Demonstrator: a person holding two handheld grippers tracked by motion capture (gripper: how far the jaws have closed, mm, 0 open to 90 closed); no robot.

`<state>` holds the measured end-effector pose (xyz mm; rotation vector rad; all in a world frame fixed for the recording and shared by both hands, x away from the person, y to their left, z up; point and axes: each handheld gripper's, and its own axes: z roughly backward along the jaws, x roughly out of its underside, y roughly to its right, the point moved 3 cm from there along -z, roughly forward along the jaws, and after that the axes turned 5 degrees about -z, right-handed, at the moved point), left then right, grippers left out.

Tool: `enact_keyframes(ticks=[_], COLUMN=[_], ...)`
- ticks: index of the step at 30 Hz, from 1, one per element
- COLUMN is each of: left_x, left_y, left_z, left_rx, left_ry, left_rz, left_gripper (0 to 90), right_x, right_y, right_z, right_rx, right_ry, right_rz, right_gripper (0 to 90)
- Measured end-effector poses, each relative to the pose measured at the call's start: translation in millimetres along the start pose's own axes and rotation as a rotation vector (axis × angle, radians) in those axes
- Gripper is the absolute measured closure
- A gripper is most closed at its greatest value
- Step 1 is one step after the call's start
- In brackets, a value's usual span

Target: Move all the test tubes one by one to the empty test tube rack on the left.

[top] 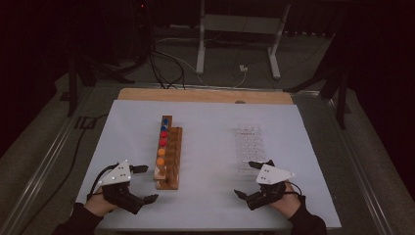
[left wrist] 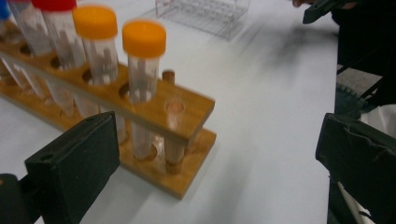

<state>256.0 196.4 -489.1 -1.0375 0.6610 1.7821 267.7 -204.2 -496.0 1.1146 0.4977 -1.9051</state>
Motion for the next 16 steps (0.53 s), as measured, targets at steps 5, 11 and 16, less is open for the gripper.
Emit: enact_keyframes(ticks=[5,11,16], left_x=[8.1,8.7,6.5], left_y=[1.2,0.4,-0.4], left_z=[-1.6,-3.3,-1.7], left_rx=[0.004,0.003,0.002], left_ry=[-0.004,0.018,0.042], left_rz=[0.017,0.035,0.037], left_gripper=[0.6,0.6,0.6], right_x=[1.8,2.2,2.5], right_y=[-1.9,0.4,3.1], right_z=[-3.4,-3.5,-2.7], right_rx=[0.006,-0.005,-0.005], right_ry=[-0.001,0.009,0.017], right_rz=[0.030,0.015,0.002], right_gripper=[0.0,0.0,0.0])
